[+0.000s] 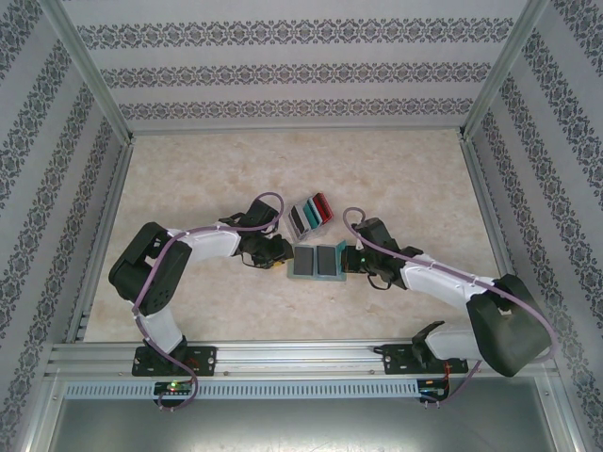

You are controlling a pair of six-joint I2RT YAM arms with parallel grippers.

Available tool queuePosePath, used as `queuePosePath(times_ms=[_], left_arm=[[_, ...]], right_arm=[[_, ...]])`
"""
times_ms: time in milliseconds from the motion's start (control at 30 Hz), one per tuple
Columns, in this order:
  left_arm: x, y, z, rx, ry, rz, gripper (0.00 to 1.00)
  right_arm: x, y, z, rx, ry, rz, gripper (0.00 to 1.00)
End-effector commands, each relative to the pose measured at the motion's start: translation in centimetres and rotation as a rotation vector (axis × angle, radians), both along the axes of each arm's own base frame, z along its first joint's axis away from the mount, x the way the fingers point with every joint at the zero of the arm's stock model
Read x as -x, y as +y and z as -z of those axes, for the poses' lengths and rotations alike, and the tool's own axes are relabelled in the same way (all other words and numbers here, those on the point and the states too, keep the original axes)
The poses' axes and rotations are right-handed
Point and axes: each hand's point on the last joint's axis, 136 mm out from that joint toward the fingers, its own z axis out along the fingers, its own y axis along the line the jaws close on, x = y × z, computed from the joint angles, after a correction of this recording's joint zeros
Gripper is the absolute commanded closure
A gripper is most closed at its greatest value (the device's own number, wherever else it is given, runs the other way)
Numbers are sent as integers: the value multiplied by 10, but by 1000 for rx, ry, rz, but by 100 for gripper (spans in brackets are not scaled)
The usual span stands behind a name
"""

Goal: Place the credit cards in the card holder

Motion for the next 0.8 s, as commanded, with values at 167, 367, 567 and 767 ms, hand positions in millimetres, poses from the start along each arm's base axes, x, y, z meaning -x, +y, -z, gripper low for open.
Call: queuePosePath(times_ms=[167, 367, 567, 767], left_arm=[[9, -15, 9, -1, 19, 59, 70], [9, -16, 9, -1, 17, 62, 70], [11, -20, 8, 17, 13, 72, 75], [17, -31, 3, 54, 11, 81, 76]], right_arm=[[-2, 12, -28, -130, -39, 16, 96], [-3, 22, -47, -201, -51, 5, 94], [-6, 40, -59, -262, -52, -24, 93], [-7, 69, -59, -308, -19, -94, 93]])
